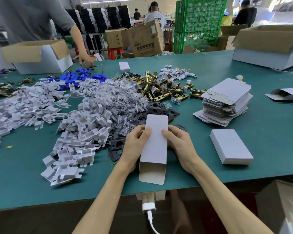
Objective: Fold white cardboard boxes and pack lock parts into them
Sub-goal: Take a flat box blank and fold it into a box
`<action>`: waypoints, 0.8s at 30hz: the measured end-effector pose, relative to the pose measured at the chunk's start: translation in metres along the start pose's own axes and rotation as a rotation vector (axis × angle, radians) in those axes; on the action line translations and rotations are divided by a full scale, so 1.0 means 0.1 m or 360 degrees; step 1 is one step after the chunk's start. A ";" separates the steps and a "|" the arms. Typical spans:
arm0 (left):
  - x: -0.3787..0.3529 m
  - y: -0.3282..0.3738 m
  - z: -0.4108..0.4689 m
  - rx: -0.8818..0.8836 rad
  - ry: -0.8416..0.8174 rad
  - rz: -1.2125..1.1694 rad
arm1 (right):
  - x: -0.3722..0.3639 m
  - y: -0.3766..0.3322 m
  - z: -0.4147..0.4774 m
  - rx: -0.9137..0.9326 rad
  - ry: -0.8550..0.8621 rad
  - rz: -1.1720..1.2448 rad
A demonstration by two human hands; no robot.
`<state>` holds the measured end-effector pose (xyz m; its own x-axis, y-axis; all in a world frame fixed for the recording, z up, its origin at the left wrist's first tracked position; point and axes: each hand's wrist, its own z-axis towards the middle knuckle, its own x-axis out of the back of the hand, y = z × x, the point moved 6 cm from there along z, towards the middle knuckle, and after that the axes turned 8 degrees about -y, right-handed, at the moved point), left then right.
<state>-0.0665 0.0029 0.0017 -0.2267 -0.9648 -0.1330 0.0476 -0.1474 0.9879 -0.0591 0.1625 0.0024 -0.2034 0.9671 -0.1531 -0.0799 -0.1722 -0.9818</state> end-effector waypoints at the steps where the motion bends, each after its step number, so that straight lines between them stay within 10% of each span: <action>1: 0.01 -0.01 0.00 0.0014 0.0012 -0.0009 | 0.00 0.00 0.00 -0.0009 0.0004 0.0001; 24: 0.03 -0.02 0.03 -0.0027 -0.0032 -0.0016 | 0.03 -0.03 0.01 0.0073 0.0041 0.0035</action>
<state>-0.0699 0.0004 -0.0004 -0.2467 -0.9588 -0.1408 0.0620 -0.1606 0.9851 -0.0602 0.1660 0.0046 -0.1803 0.9674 -0.1779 -0.1203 -0.2012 -0.9721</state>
